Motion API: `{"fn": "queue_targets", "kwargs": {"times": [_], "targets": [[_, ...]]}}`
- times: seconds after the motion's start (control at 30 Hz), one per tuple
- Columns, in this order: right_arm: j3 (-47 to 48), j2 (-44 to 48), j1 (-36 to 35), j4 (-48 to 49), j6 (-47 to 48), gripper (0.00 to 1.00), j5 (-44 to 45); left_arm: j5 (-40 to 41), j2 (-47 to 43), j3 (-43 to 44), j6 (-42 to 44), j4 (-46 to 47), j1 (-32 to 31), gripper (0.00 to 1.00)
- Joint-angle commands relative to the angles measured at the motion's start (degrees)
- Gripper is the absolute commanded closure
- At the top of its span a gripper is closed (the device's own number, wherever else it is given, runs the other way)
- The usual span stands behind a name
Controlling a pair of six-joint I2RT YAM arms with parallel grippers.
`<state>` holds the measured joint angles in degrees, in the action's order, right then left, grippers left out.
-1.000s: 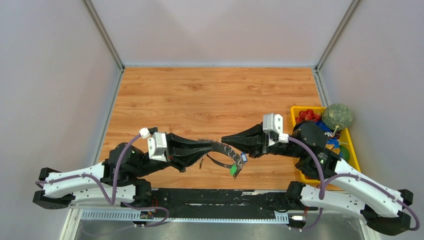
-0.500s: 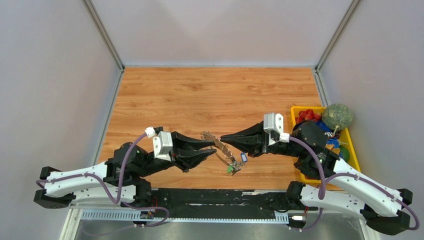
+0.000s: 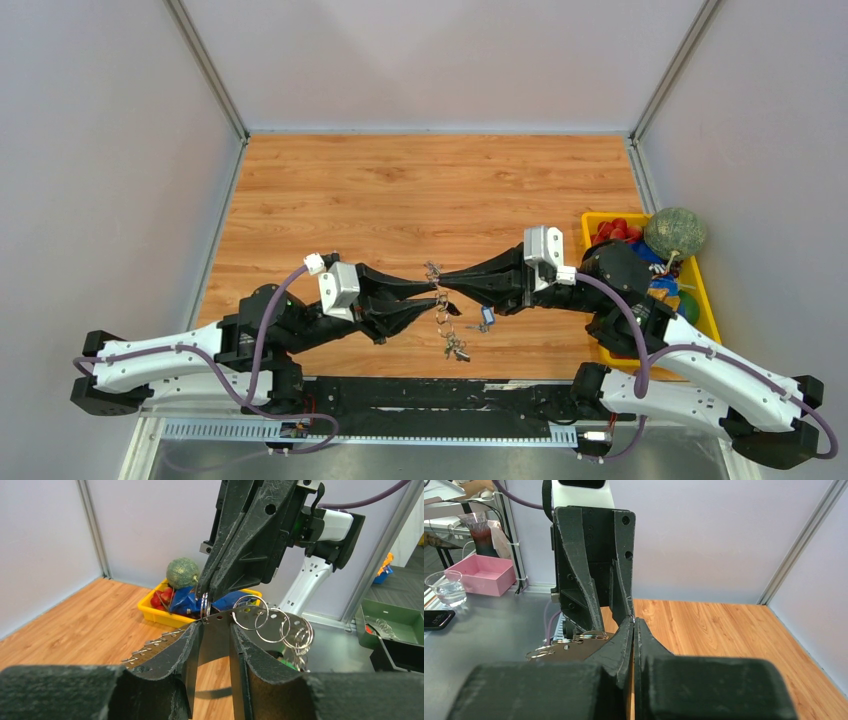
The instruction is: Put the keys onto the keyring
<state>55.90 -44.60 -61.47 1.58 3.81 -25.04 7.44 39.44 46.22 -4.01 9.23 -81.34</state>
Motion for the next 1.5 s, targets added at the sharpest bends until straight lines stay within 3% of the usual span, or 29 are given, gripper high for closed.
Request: {"fn": "queue_targets", "kwargs": {"times": [0.0,0.77,1.0,1.3,1.47], "targets": [[2.5,0.3,-0.2,5.3,-1.0,1.0,-1.5,0.4,-0.3,0.7,-0.6,2.3,-0.1,0.65],[1.9,-0.1,-0.3,5.5,-1.7,1.0,-3.4,0.8,-1.0,0.3,0.0,3.4,-0.1,0.72],[1.6,0.0,-0.3,5.7,-1.9,1.0,-3.3,-0.9,-0.3,0.8,0.2,3.2,-0.1,0.98],[2.0,1.6,-0.3,-0.2,-0.5,1.0,-1.2,-0.9,0.1,3.0,1.3,-1.0,-0.1,1.0],[4.5,1.9,-0.3,-11.8,1.8,0.75,1.9,0.6,1.2,7.5,2.0,-10.7,-0.1,1.0]]}}
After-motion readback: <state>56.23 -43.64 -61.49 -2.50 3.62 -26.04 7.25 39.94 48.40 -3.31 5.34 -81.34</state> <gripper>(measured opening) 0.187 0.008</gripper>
